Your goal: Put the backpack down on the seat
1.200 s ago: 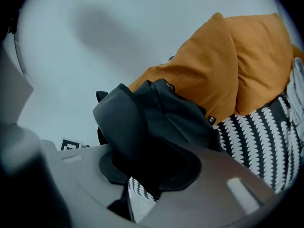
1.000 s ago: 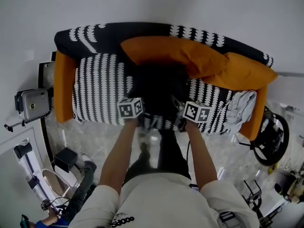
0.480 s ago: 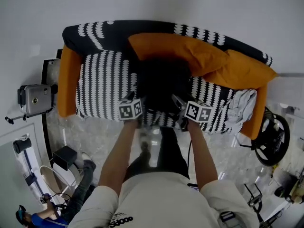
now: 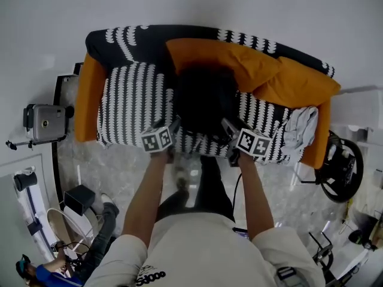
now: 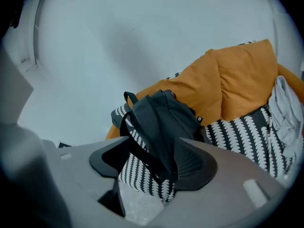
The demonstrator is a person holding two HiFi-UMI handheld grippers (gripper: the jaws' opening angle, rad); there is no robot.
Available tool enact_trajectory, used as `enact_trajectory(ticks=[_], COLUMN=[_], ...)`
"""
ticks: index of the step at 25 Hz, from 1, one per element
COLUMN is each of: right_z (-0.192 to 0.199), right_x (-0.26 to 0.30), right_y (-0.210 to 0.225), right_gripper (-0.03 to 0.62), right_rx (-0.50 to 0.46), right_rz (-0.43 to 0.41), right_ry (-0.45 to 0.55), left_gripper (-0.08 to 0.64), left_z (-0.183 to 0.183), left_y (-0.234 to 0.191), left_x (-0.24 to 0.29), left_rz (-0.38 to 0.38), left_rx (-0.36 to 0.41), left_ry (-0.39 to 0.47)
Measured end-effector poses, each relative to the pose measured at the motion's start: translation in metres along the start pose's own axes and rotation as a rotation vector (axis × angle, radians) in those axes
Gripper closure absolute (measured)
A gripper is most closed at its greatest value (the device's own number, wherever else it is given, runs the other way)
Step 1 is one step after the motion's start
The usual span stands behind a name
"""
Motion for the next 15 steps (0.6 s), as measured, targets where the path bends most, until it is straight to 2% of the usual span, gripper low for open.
enact_trajectory(ticks=[4,7,15], right_z=[0.005,0.009,0.01], right_x=[-0.027,-0.048,-0.111], right_y=[-0.008,-0.016,-0.056], right_gripper=[0.308,0.308,0.314], right_rx=[-0.019,-0.086,-0.198], right_rz=[0.029,0.077,0.149], right_ry=[0.03,0.051,0.117], left_gripper=[0.257,0.265,0.298], left_z=[0.004,0.006,0.016], left_y=[0.004,0.009,0.024], left_x=[-0.025,-0.044,-0.108], left_rz=[0.018,0.039,0.142], left_rx=[0.028,0.079,0.13], left_ry=[0.026,0.046,0.085])
Point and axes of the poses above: the fingertips, and each gripper's own axes: x forward along the fingers, y to its right, z out of its underside, the point moved 3 cm from there along -x, backward along the fingers, and after that the axes turned 14 degrees about -x, right-handed, at the moved point
